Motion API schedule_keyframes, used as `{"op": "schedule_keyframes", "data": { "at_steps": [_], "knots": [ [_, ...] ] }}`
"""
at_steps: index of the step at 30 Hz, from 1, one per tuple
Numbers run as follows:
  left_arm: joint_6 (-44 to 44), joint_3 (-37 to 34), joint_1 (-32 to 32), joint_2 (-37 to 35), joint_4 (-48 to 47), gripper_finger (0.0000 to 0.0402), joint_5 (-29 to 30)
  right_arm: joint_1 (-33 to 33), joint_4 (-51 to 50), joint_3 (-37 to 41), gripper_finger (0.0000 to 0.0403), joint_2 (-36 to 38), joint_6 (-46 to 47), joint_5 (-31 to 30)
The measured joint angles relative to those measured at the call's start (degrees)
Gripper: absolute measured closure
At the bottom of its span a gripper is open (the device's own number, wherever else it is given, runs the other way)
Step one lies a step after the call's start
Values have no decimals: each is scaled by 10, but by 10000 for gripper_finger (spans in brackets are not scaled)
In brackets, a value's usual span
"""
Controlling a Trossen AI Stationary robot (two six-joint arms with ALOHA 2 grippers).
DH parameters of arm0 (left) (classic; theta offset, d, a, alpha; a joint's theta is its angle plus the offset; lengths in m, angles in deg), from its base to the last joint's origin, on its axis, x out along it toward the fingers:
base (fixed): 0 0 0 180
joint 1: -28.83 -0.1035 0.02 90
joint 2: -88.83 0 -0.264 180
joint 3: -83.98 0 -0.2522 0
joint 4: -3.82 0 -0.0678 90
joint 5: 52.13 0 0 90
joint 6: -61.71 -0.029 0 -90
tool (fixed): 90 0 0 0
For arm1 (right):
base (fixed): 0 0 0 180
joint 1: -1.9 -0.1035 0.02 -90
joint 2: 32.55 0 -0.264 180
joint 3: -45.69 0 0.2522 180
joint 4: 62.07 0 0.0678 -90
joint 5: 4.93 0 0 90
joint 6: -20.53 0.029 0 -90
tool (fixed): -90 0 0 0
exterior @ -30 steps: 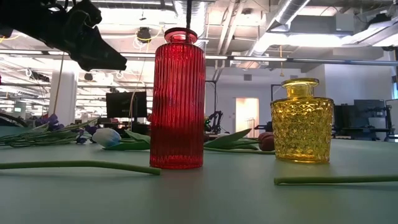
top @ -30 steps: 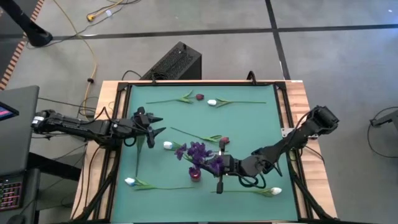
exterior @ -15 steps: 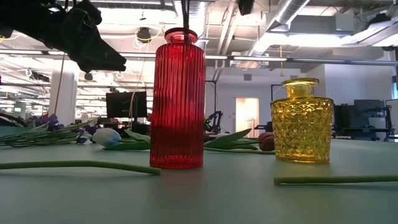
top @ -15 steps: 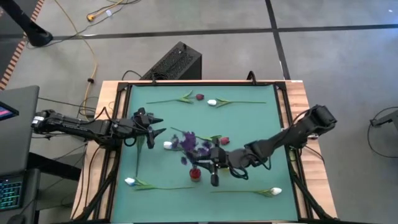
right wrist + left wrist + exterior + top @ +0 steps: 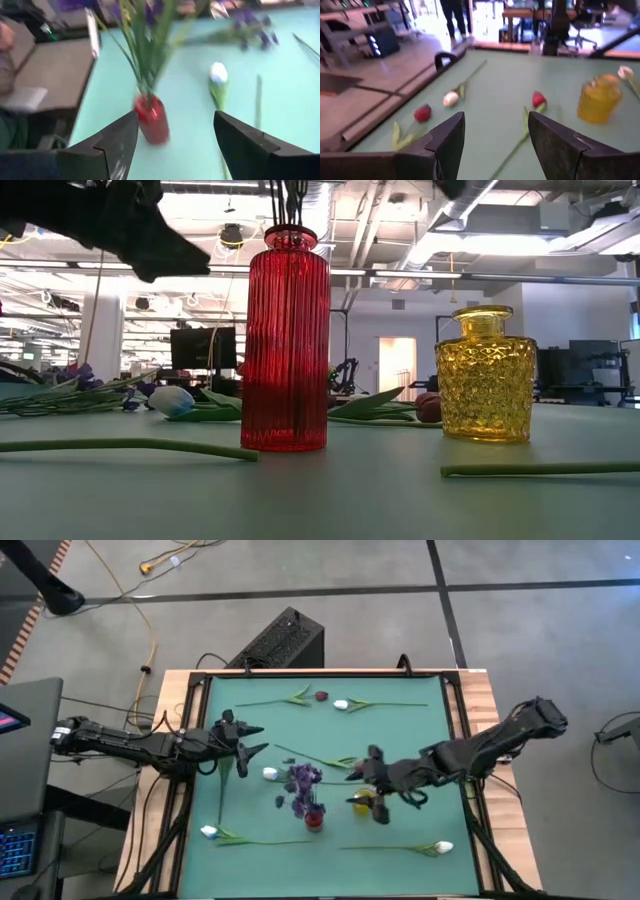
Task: Sort flowers into vase by color
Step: Put the top red flower into the red flower vase
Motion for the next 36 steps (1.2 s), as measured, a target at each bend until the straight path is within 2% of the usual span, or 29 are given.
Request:
{"op": "schedule_keyframes", "data": {
  "at_steps": [3,6,11,15,18,23,26,31,36],
  "knots": [
    [-2,11,-23,5,-7,194,12,29,-62,5,117,30,20,0],
    [-6,46,-80,24,-52,194,7,72,-91,20,117,48,24,-1],
    [-45,161,-217,102,-166,194,-105,142,-121,55,117,62,24,1],
    [-102,242,-313,190,-248,194,-182,185,-133,75,117,62,17,48],
    [-137,275,-371,260,-263,194,-227,202,-133,78,117,59,25,77],
    [-193,287,-434,369,-257,194,-277,188,-126,78,117,59,76,82],
    [-235,287,-449,420,-251,194,-275,159,-110,78,117,59,103,78],
    [-253,291,-465,489,-225,194,-267,107,-75,78,117,59,134,72],
    [-272,313,-470,532,-209,194,-269,49,-51,78,117,59,143,12]
  ]
}}
